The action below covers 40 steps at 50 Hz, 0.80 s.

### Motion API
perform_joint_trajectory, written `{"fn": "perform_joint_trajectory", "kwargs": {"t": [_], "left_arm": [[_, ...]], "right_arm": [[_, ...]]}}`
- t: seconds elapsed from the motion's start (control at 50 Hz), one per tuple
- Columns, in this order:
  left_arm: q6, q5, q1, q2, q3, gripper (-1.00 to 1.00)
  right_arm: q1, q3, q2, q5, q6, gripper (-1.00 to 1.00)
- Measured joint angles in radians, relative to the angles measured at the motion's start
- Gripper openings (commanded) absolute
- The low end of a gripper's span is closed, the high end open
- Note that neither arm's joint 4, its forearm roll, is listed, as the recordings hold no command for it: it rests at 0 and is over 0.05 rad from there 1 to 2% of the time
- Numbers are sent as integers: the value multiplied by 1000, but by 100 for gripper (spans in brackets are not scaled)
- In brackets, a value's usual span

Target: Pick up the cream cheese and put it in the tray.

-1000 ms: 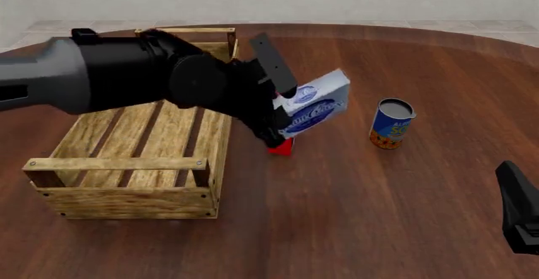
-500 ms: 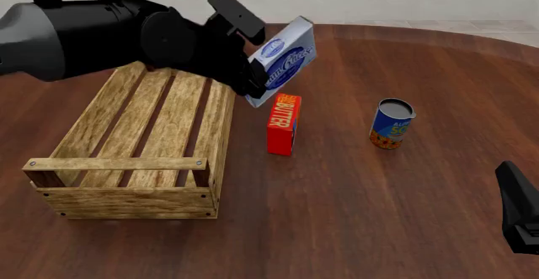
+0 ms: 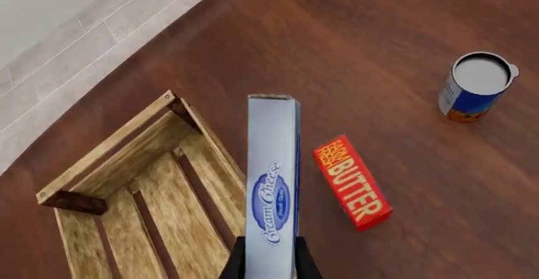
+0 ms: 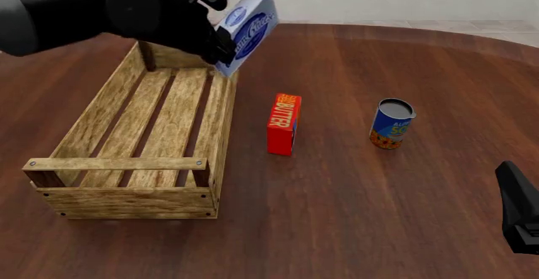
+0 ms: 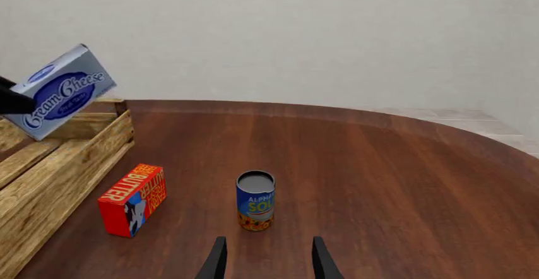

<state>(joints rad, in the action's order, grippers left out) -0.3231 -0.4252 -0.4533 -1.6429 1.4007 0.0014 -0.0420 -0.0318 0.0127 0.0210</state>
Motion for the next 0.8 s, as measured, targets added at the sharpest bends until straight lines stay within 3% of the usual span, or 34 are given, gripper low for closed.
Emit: {"fn": "perform_joint_trajectory", "kwargs": {"t": [0.42,0.8], "left_arm": [[-13,46,111,5,-34,-100],[-72,125,242,-49,-77,-100]], "right_arm": [[0,0,-1,0,0,100],[0,0,-1,0,0,100]]}}
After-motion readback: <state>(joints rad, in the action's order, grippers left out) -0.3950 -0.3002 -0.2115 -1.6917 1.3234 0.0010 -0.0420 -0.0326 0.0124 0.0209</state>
